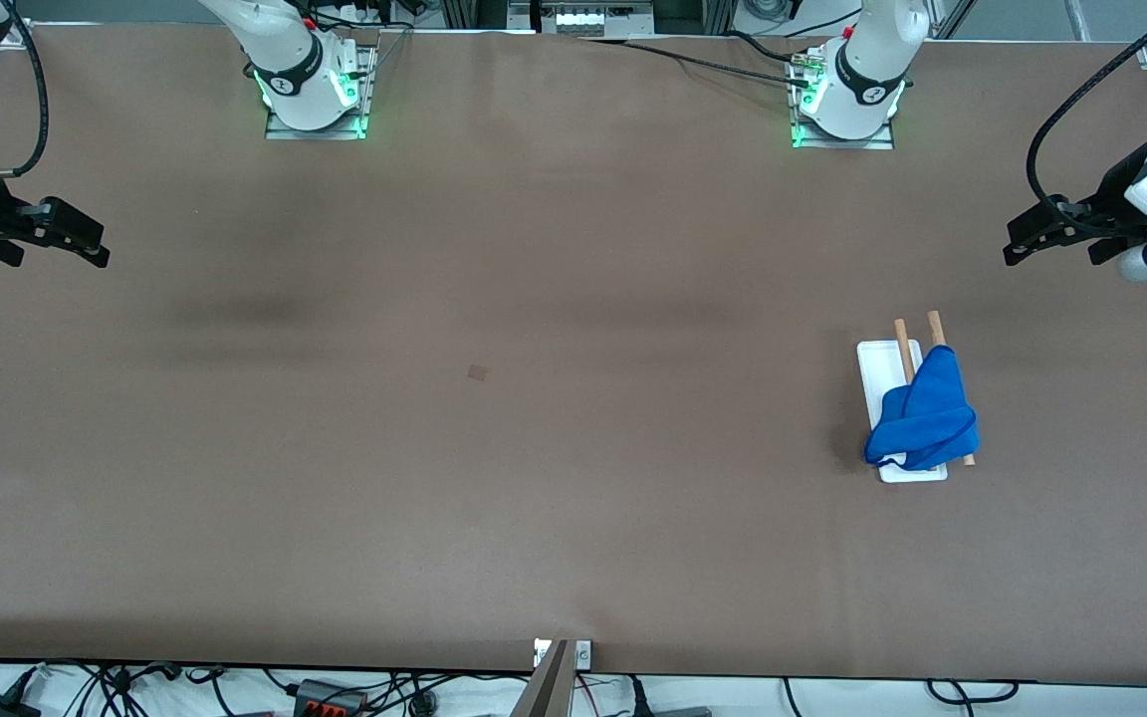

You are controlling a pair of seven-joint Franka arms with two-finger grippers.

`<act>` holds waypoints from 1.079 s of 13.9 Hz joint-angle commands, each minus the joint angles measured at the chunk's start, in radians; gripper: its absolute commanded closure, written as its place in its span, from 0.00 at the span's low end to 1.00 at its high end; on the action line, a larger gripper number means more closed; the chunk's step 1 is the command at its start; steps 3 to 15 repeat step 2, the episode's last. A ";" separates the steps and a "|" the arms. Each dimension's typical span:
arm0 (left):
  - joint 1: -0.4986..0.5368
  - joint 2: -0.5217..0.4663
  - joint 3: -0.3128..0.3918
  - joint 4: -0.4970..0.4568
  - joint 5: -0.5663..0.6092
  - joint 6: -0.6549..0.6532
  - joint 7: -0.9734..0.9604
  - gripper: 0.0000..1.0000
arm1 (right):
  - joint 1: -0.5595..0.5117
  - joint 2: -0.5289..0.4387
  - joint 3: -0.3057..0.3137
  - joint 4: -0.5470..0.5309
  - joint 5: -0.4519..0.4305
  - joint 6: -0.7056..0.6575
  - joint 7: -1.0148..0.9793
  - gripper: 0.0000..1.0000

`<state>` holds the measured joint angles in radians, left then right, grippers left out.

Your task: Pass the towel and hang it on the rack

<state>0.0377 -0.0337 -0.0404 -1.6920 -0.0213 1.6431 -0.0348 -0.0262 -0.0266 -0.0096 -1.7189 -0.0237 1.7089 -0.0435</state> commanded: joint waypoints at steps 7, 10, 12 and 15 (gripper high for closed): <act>-0.009 -0.025 -0.003 -0.023 -0.014 0.001 -0.001 0.00 | -0.009 -0.026 0.010 -0.027 0.002 0.009 0.008 0.00; -0.009 -0.025 -0.003 -0.023 -0.014 0.001 -0.001 0.00 | -0.009 -0.026 0.010 -0.027 0.002 0.009 0.008 0.00; -0.009 -0.025 -0.003 -0.023 -0.014 0.001 -0.001 0.00 | -0.009 -0.026 0.010 -0.027 0.002 0.009 0.008 0.00; -0.009 -0.025 -0.003 -0.023 -0.014 0.001 -0.001 0.00 | -0.009 -0.026 0.010 -0.027 0.002 0.009 0.008 0.00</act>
